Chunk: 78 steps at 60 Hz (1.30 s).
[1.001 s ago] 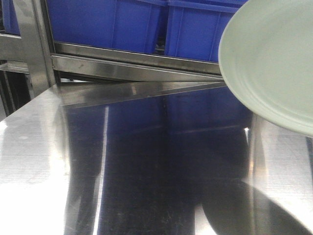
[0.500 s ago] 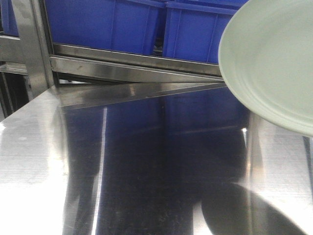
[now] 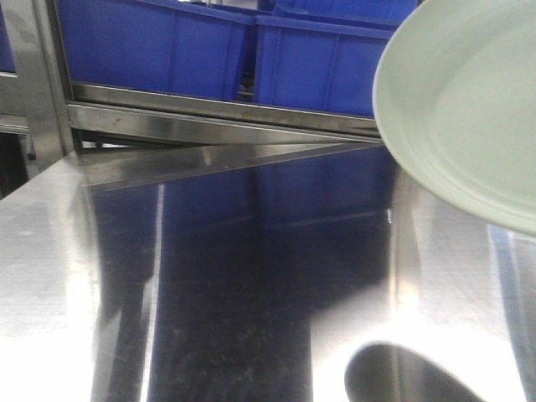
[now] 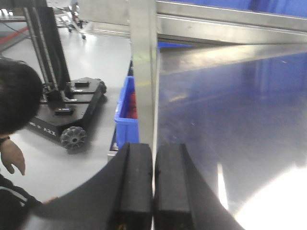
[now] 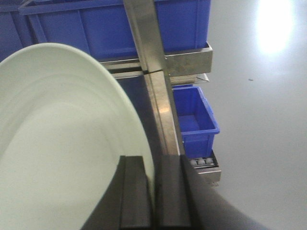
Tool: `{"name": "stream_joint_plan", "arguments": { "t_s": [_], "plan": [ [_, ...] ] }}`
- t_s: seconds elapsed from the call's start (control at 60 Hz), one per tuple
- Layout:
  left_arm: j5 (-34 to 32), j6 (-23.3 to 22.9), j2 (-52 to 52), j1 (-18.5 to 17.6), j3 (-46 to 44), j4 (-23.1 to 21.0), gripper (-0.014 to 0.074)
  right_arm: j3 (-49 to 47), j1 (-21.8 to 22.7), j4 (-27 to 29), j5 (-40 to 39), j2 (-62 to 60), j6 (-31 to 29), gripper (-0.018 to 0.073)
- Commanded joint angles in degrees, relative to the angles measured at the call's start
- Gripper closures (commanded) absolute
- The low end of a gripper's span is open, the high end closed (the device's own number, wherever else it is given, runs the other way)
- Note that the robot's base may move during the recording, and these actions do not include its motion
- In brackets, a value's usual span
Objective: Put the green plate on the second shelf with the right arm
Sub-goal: 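Hold the plate raised in the right gripper as the base backs away, then keep the plate in the right gripper while driving away from the table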
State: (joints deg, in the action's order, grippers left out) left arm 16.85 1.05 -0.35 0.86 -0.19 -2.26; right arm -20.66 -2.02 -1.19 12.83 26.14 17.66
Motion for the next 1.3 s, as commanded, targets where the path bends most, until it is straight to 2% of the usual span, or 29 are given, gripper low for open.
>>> {"name": "stream_joint_plan", "arguments": {
  "t_s": [0.0,1.284],
  "plan": [
    [-4.33,0.13,-1.22,-0.04,2.29,-0.08,0.0472,-1.85,0.33,-0.08,-6.22,0.10,-0.07,0.0505],
    [-4.33,0.13,-1.22,-0.04,2.29,-0.08,0.0472,-1.85,0.33,-0.08,-6.22,0.10,-0.07,0.0505]
  ]
}}
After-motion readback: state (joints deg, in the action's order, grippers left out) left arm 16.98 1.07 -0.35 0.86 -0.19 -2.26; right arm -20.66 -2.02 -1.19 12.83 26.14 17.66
